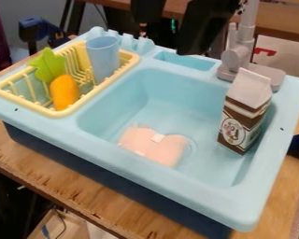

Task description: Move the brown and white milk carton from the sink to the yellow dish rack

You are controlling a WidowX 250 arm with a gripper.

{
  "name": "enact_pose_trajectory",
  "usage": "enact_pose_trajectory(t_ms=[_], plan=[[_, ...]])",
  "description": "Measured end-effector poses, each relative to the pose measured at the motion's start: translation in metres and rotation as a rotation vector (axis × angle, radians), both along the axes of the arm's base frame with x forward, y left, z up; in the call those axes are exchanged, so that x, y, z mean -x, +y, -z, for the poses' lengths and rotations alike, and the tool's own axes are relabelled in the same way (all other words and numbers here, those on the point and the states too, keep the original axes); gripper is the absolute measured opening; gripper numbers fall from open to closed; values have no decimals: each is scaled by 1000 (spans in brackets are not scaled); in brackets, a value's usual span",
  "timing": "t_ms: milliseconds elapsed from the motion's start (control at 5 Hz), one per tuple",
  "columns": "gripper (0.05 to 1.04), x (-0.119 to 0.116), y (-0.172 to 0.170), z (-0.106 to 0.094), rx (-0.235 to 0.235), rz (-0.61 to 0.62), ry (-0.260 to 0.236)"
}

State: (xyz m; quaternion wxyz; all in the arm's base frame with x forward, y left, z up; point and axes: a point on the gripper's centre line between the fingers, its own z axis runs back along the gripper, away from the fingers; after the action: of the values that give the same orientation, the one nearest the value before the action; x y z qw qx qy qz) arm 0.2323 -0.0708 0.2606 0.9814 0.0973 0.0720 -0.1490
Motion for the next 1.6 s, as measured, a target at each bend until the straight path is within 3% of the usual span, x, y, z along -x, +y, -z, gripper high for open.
enact_pose_trajectory(t_ms=[200, 400, 600, 800, 1000, 1200, 1600], plan=[[1001, -3, -2, 7, -4, 2, 20], [1001, -33, -18, 22, 68, 27, -80], [1001, -68, -23, 39, 179, -32, -177], [1001, -91, -29, 48, 214, -94, -250], [1001, -105, -36, 57, 242, -196, -277], [1001, -115, -41, 58, 252, -217, -278], [1001, -115, -42, 67, 237, -208, -226]])
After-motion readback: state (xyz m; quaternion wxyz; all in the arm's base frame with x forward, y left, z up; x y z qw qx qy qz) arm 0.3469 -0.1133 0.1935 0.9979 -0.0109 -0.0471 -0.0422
